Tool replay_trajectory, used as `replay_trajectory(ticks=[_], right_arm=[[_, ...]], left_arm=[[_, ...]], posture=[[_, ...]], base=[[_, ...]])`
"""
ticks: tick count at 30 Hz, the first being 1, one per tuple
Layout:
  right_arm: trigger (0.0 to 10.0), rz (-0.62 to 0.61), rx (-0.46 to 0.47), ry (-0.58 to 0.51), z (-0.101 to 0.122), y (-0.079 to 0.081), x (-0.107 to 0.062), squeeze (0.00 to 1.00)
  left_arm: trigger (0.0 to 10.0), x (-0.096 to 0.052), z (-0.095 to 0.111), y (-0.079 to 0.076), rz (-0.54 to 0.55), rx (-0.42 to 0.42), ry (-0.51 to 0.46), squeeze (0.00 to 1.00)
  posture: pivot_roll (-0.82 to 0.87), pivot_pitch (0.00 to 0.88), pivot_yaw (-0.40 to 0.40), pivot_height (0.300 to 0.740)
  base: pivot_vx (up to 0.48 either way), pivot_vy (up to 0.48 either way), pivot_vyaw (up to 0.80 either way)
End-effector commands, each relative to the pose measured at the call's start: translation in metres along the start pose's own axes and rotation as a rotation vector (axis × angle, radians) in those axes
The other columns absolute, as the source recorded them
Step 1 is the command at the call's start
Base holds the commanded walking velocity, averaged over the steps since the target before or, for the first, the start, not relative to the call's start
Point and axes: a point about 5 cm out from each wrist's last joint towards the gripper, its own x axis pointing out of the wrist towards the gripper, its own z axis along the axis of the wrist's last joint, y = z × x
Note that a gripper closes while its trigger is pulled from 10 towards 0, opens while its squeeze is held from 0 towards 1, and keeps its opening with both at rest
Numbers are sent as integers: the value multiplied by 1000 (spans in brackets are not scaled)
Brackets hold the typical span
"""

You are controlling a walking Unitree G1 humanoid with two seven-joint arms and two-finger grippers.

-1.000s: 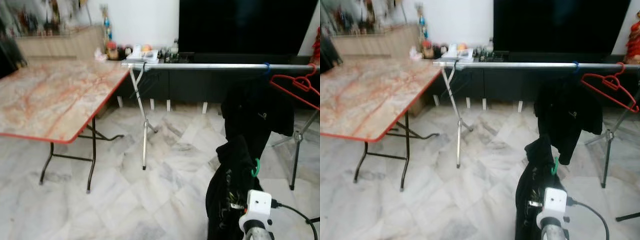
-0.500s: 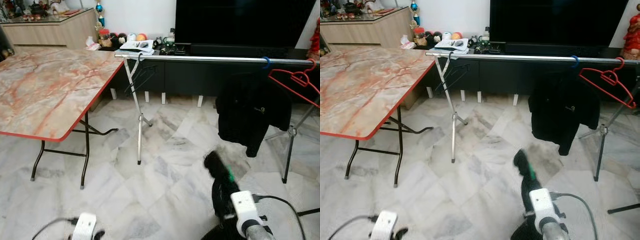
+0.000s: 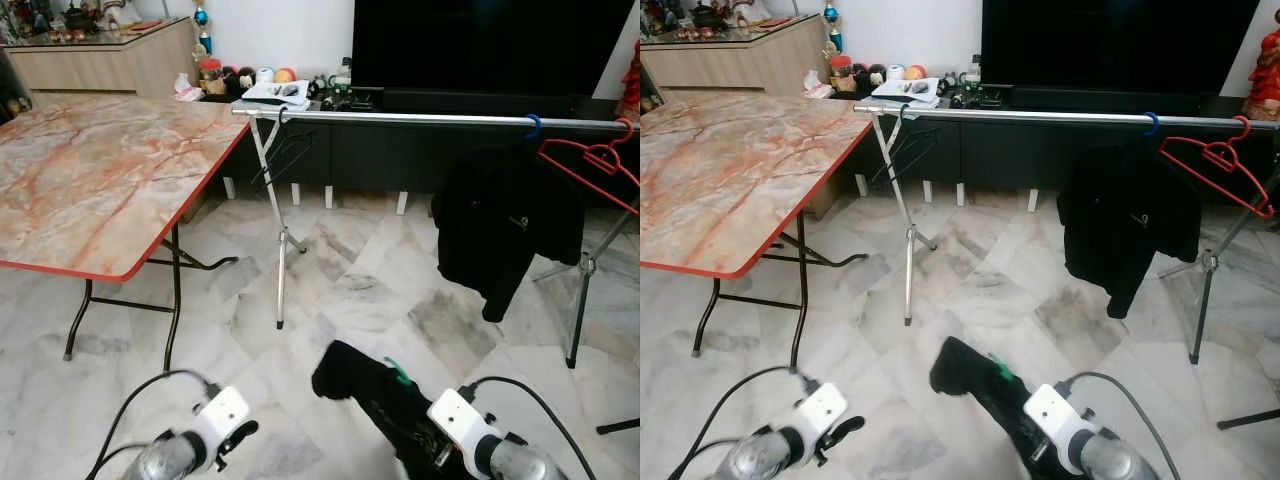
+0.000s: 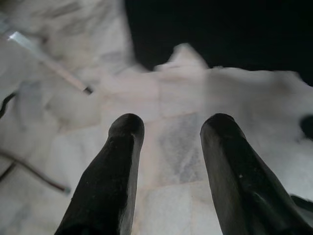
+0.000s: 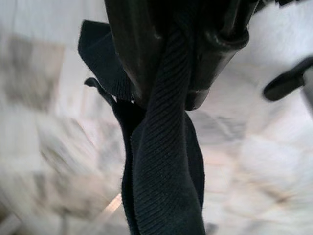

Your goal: Hang hanger

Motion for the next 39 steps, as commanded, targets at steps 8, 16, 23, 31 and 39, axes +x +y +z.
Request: replay_trajectory(ticks=[8, 16, 23, 31, 39], right_arm=[[10000, 211, -107, -115, 24, 6, -16, 0], [10000, 264, -155, -122, 33, 8, -23, 0], [10000, 278, -173, -150, 44, 8, -30, 0], [10000, 292, -174, -201, 56, 9, -39, 0], [10000, 307, -166, -169, 52, 11, -48, 0]], left_arm=[[10000, 4, 5, -1, -63, 57, 13, 0], [10000, 9, 12, 1, -41, 62, -2, 0], [10000, 12, 15, -1, -36, 65, 2, 0], [10000, 16, 17, -3, -34, 73, 16, 0], [10000, 15, 12, 3, 74, 39, 49, 0]], posture=[[66, 56, 31, 740], [63, 61, 28, 740], [55, 63, 29, 740], [38, 57, 31, 740], [29, 47, 28, 740]], base=[[0, 0, 0], [0, 0, 0], [0, 0, 0], [0, 0, 0], [0, 0, 0]])
